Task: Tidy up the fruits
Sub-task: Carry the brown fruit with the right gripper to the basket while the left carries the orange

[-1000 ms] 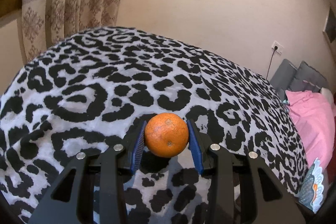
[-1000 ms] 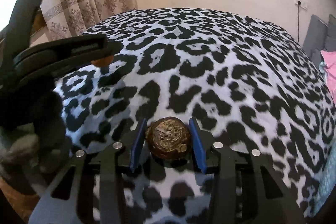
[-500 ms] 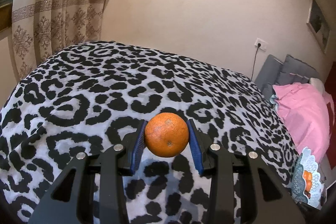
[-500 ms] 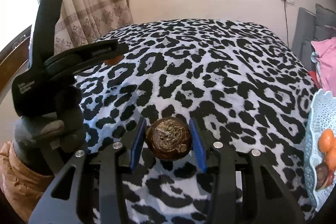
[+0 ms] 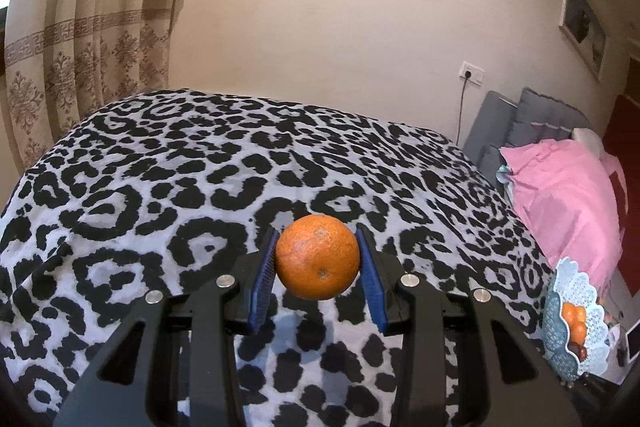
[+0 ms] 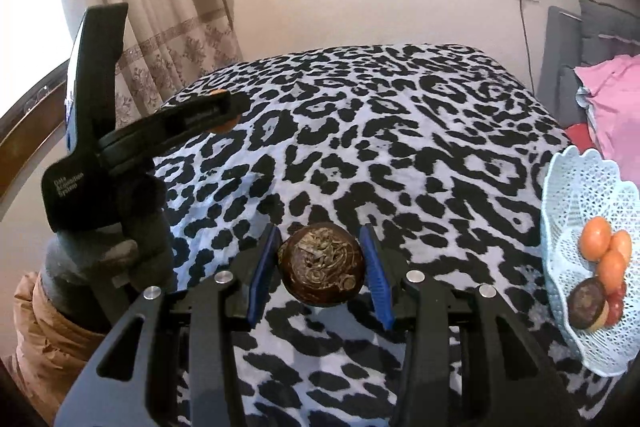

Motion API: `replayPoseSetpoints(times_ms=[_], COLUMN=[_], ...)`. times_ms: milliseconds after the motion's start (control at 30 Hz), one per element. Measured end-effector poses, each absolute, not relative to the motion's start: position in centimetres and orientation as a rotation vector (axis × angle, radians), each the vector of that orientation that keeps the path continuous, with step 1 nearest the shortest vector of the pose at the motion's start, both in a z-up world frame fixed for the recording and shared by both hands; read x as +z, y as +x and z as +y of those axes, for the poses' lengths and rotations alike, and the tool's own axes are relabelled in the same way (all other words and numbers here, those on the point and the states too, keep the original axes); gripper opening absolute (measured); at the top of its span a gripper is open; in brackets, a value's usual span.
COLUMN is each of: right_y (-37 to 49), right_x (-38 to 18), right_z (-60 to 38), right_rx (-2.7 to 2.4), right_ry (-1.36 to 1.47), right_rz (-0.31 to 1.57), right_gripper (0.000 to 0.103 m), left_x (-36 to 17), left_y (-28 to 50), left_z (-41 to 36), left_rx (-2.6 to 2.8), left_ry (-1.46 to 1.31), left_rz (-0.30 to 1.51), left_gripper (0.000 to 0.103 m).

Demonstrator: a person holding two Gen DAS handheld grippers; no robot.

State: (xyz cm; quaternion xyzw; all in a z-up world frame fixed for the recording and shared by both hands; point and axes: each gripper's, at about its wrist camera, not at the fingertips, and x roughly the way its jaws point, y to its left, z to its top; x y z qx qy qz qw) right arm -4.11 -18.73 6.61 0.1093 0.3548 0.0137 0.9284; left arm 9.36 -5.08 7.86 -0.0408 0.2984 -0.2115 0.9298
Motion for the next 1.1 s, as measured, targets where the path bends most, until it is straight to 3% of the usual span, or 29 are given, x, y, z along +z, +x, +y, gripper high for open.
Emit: replayPoseSetpoints(times_ms=[767, 1100], right_y=[-9.3, -13.0], right_x=[9.3, 6.7], right_z=[-27.1, -34.7], right_rx=[-0.19, -0.384], right_ry=[0.318, 0.447], right_rz=[0.635, 0.669], right_gripper=[0.043, 0.043], left_x=[7.6, 7.2], left_y=[7.5, 7.3], left_z=[-7.4, -7.9], left_rx=[-0.498, -0.508], left_ry=[-0.026, -0.001], left_rz=[0.607, 0.61], left_gripper=[0.039, 0.039])
